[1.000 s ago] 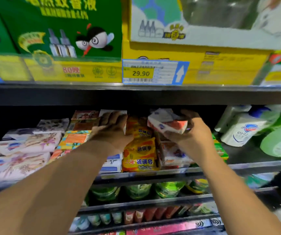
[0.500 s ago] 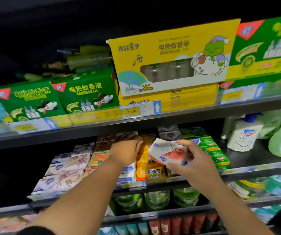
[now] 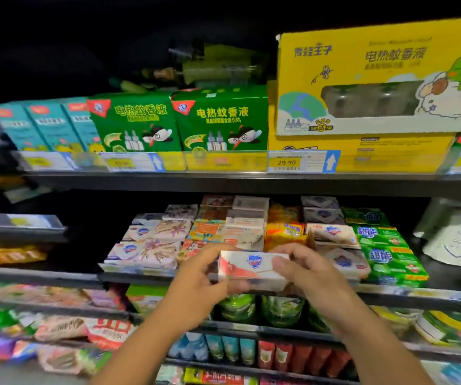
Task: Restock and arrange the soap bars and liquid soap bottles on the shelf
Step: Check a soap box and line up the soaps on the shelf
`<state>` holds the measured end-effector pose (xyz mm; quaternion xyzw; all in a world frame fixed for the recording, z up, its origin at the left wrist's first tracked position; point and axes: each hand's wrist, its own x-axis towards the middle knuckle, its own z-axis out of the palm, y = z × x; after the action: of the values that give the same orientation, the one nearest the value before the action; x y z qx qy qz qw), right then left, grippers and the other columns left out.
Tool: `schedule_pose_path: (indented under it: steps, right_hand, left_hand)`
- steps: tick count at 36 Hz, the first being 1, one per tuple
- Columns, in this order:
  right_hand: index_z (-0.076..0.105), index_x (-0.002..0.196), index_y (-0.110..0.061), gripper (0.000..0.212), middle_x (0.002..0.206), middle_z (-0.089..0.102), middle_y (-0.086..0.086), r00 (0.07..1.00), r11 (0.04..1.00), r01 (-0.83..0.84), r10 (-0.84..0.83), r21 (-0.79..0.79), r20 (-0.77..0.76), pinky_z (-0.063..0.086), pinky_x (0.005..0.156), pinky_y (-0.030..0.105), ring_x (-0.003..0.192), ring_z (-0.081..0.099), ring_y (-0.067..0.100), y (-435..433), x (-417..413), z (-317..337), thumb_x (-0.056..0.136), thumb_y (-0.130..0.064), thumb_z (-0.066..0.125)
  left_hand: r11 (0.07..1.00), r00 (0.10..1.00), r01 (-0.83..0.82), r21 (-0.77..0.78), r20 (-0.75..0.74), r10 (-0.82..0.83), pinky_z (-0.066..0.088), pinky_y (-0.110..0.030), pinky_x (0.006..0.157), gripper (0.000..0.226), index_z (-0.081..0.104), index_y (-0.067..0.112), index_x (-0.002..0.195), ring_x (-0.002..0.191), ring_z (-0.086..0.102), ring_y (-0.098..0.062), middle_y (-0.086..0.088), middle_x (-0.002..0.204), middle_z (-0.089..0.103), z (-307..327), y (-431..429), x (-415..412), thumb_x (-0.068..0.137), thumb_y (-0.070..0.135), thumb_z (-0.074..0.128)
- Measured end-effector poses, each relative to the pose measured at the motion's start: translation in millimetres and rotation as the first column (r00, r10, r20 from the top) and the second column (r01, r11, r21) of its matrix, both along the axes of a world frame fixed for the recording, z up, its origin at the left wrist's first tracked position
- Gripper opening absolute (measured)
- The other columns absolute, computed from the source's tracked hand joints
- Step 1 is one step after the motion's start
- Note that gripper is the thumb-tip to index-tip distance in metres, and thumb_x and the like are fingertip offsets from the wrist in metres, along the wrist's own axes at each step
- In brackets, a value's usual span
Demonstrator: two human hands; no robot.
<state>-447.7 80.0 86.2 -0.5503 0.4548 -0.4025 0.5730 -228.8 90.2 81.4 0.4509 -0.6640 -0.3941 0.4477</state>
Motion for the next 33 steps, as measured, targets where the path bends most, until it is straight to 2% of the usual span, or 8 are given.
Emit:
schedule_pose_path:
  steps: [4,7,11,14,17,22,27,33]
  right_hand:
    - [0.069,0.111,-0.026,0.033,0.111,0.074,-0.004,0.993,0.993,-0.118,0.118,0.013,0.005,0.055,0.082,0.028,0.103,0.069,0.015,4,33,1,0.080,-0.039,0.072]
    - [0.065,0.117,-0.020,0.038,0.111,0.074,-0.007,0.991,0.991,-0.132,0.132,0.011,-0.029,0.057,0.085,0.027,0.104,0.070,0.013,4,58,0,0.082,-0.019,0.080]
    - [0.060,0.124,-0.039,0.044,0.118,0.067,-0.013,1.000,1.000,0.006,-0.006,0.013,-0.014,0.057,0.081,0.027,0.100,0.069,0.004,3,94,-4,0.090,-0.014,0.071]
    - [0.065,0.112,-0.048,0.033,0.127,0.060,-0.006,0.995,0.996,0.090,-0.090,0.020,0.040,0.059,0.075,0.035,0.102,0.068,0.016,-3,113,-7,0.095,-0.019,0.065]
    - [0.073,0.104,-0.034,0.021,0.121,0.068,0.003,0.986,0.994,0.013,-0.031,0.109,0.165,0.057,0.070,0.034,0.098,0.070,0.029,-10,125,-8,0.089,-0.019,0.071]
    - [0.067,0.121,-0.025,0.068,0.118,0.071,0.009,0.972,0.983,-0.157,0.136,0.098,0.194,0.059,0.082,0.035,0.104,0.070,0.031,-24,140,-4,0.064,0.007,0.084]
    - [0.071,0.110,-0.031,0.045,0.102,0.075,0.006,0.996,0.996,-0.083,0.084,-0.011,0.027,0.054,0.068,0.028,0.085,0.069,0.017,-33,170,1,0.068,-0.024,0.083]
    - [0.075,0.098,-0.026,0.019,0.098,0.076,-0.007,0.992,0.985,0.117,-0.123,-0.124,-0.038,0.054,0.078,0.019,0.093,0.070,0.012,-40,215,-4,0.082,-0.036,0.069]
  left_hand:
    - [0.977,0.953,-0.146,0.155,-0.244,0.181,0.052,-0.017,0.065,0.038,0.065,0.020,0.111,0.080,0.067,-0.012,-0.004,0.090,0.073,-1,13,20,0.074,0.022,0.075]
    - [0.947,0.916,-0.266,0.179,-0.260,0.306,0.046,-0.013,0.060,0.034,0.064,0.029,0.113,0.066,0.057,-0.003,0.016,0.067,0.062,-6,15,39,0.081,0.021,0.073]
    - [0.956,0.943,-0.221,0.193,-0.208,0.260,0.055,-0.021,0.068,0.046,0.058,0.037,0.124,0.080,0.067,-0.002,0.024,0.099,0.068,-7,15,67,0.082,0.026,0.073]
    - [0.967,0.965,-0.062,0.249,-0.231,0.121,0.050,-0.017,0.064,0.058,0.060,0.039,0.125,0.070,0.062,-0.004,0.013,0.084,0.065,-10,11,93,0.078,0.016,0.084]
    - [0.962,0.989,0.004,0.274,-0.146,0.038,0.054,-0.032,0.092,0.066,0.063,0.047,0.121,0.111,0.063,-0.010,0.007,0.129,0.060,-17,1,120,0.067,0.027,0.093]
    - [0.982,0.993,-0.075,0.174,-0.077,0.089,0.050,-0.013,0.077,0.050,0.061,0.031,0.121,0.098,0.059,0.014,0.035,0.111,0.063,-8,-9,148,0.078,0.013,0.079]
    - [0.981,0.994,-0.064,0.182,-0.077,0.080,0.053,-0.027,0.092,0.042,0.061,0.032,0.125,0.108,0.064,-0.011,0.007,0.114,0.069,-11,-21,180,0.086,0.029,0.077]
    - [0.983,0.989,-0.063,0.174,-0.118,0.084,0.048,-0.012,0.081,0.029,0.067,0.030,0.114,0.103,0.066,-0.003,0.012,0.110,0.072,-17,-36,202,0.087,0.037,0.064]
